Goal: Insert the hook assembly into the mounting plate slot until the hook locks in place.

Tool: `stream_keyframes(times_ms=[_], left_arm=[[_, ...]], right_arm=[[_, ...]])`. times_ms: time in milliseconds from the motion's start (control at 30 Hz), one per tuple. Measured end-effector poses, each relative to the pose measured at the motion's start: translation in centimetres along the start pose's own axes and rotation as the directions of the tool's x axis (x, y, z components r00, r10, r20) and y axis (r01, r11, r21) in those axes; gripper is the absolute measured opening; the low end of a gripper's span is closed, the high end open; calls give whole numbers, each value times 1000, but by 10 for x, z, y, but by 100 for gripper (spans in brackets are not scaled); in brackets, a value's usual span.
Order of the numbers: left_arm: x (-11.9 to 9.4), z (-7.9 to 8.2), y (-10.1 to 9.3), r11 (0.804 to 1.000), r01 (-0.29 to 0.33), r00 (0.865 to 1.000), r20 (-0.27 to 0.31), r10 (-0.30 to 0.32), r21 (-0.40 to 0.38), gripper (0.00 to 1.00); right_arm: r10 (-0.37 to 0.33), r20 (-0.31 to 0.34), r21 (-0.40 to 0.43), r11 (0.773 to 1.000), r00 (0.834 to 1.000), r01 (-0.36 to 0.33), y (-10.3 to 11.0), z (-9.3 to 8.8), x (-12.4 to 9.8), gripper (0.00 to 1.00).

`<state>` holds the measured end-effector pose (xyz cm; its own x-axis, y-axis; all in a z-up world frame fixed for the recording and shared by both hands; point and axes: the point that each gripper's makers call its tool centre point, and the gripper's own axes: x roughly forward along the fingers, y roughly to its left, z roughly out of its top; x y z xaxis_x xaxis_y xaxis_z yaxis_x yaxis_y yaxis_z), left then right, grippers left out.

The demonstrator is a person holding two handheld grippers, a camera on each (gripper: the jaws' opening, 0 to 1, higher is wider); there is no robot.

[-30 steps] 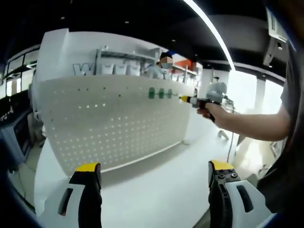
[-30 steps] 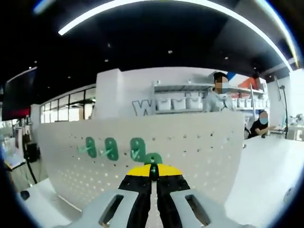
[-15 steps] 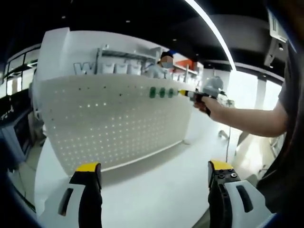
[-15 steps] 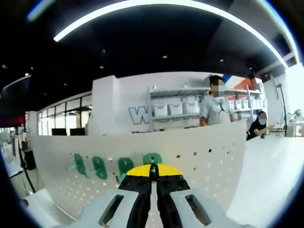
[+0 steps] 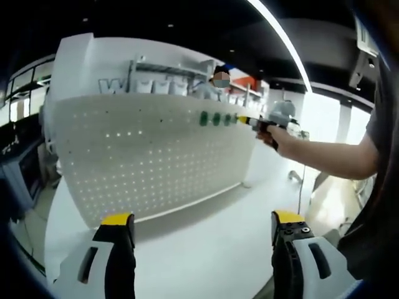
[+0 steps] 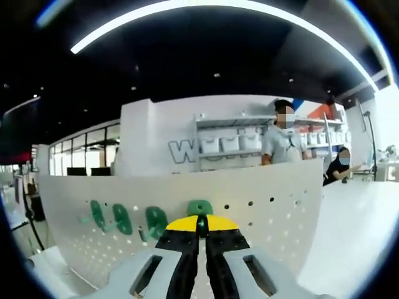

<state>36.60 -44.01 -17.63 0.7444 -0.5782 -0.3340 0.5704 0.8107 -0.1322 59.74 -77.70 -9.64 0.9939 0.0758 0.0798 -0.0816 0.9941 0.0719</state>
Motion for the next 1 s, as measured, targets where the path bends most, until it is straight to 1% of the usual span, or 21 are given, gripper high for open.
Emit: stream_keyframes(times_ms=[67, 133, 433, 600, 700, 800, 867, 933, 1000], left_arm=[[0, 0, 0, 1000, -2, 1000, -2, 2, 1, 91], [1, -1, 1, 1000, -3, 1000, -4, 3, 0, 91], [2, -2, 3, 1000, -9, 1000, -6, 9, -5, 89], [2, -4, 3, 1000, -11, 1000, -11, 11, -7, 88], [2, -6, 3, 1000, -11, 1000, -14, 11, -12, 88], [3, -8, 2, 1000, -10, 1000, -19, 9, -12, 88], [3, -8, 2, 1000, -8, 1000, -18, 7, -12, 88], [3, -7, 1, 1000, -6, 1000, -15, 6, -11, 88], [2, -7, 1, 1000, -6, 1000, -15, 6, -11, 88]], right_arm=[[1, 14, 2, 1000, 1000, -1, 0, 3, 1, 0], [3, 9, -10, 1000, 1000, -3, 0, 0, 2, 0], [14, 23, 10, 1000, 1000, -15, 1, -7, 5, 0], [12, 27, -23, 1000, 1000, -12, 3, -7, 3, 0], [10, 10, -56, 998, 1000, -9, 5, -7, 3, 0], [6, -9, -61, 998, 1000, -7, 5, -7, 4, 1], [3, -18, -49, 999, 1000, -4, 5, -8, 4, 1], [-2, -42, -40, 999, 999, 0, 5, -11, 3, 1], [-6, -79, -49, 999, 997, 2, 5, -19, 3, 1]])
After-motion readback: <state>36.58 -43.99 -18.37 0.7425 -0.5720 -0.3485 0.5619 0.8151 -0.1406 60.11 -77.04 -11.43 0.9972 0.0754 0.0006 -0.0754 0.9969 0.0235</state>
